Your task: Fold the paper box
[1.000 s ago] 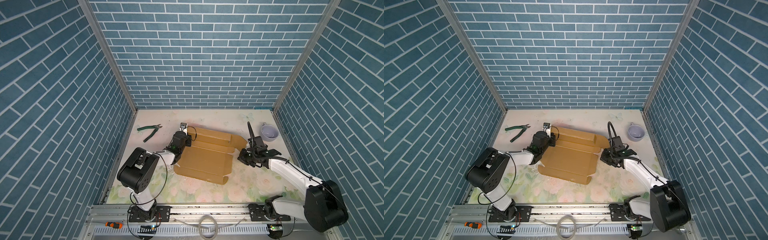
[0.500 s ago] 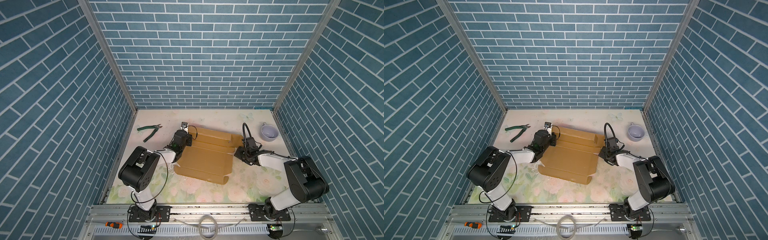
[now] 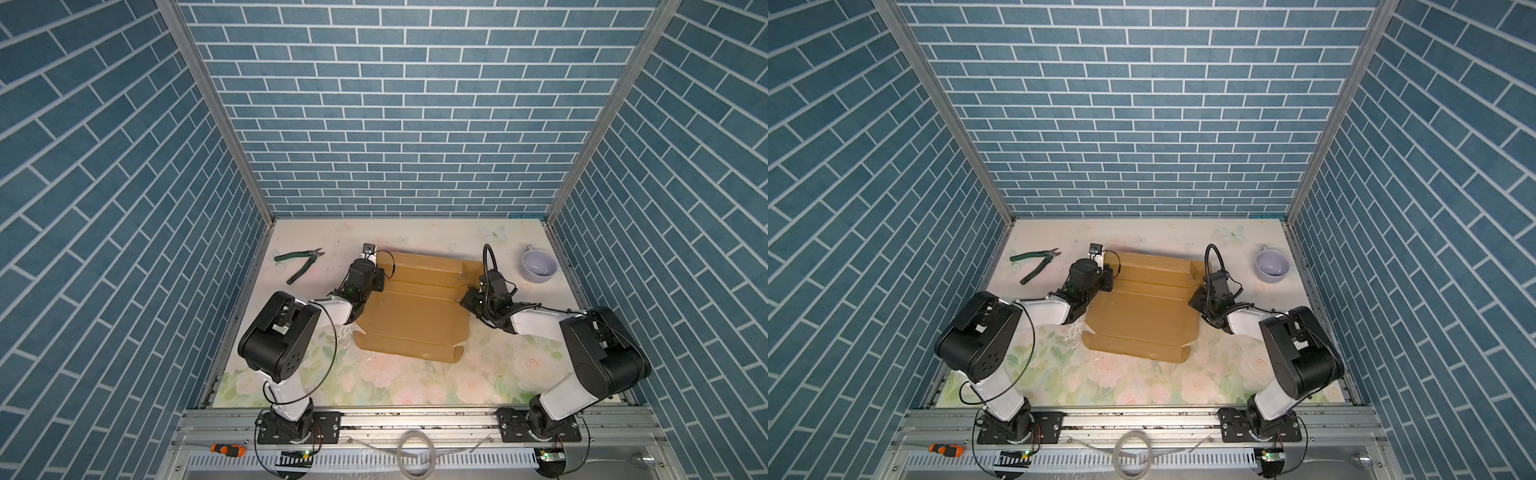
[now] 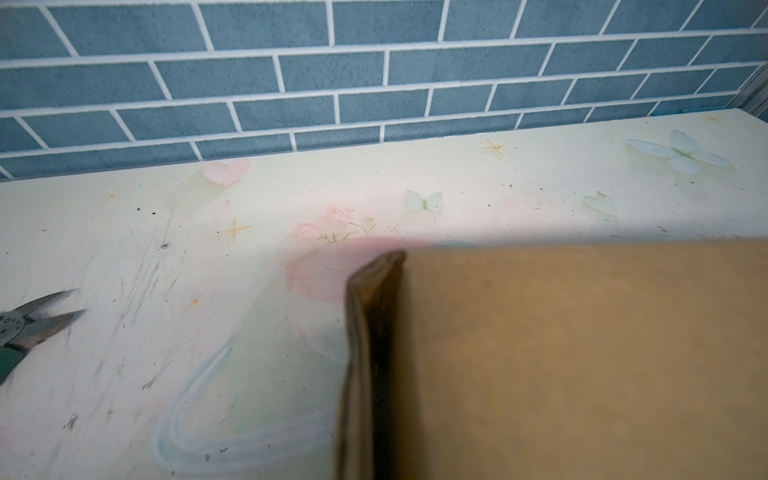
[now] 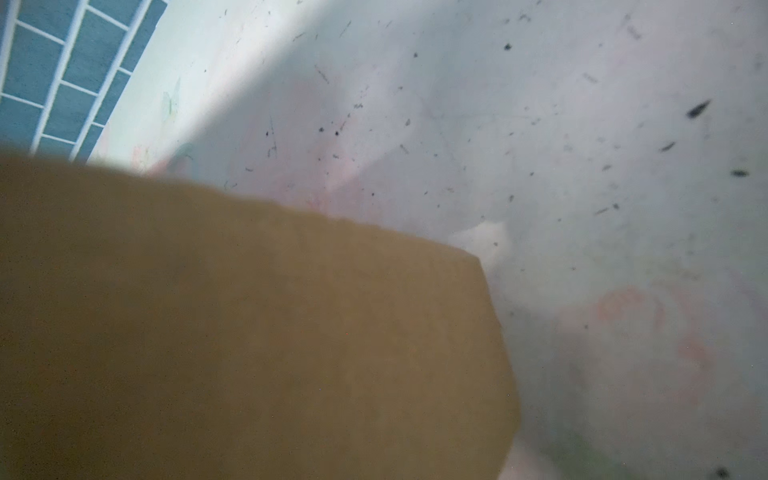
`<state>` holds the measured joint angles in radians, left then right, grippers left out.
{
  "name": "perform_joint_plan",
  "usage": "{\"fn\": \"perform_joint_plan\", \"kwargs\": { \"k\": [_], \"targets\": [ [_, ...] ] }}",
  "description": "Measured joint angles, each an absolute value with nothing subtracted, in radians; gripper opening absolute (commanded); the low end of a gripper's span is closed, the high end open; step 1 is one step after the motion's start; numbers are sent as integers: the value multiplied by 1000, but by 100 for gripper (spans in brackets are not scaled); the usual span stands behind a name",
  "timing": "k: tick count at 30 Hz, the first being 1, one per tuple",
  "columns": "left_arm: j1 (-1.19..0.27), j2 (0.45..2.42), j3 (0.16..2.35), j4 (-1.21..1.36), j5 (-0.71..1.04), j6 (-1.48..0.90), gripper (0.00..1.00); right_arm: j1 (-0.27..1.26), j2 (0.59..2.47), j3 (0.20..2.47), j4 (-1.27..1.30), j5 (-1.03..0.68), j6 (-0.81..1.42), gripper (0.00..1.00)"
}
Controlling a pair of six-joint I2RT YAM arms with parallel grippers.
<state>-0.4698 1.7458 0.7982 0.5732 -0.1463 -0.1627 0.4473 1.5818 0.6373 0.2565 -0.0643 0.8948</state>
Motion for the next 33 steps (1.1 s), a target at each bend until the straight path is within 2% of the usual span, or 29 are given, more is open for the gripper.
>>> {"fn": "perform_joint_plan", "kwargs": {
  "k": [20, 33],
  "targets": [
    [-469, 1748, 798, 574, -150, -180, 0, 474, 1592, 639, 366, -19, 908, 11],
    [-469, 1758, 802, 583, -174, -185, 0, 496, 1749, 670, 490, 0, 913, 14]
  ]
}}
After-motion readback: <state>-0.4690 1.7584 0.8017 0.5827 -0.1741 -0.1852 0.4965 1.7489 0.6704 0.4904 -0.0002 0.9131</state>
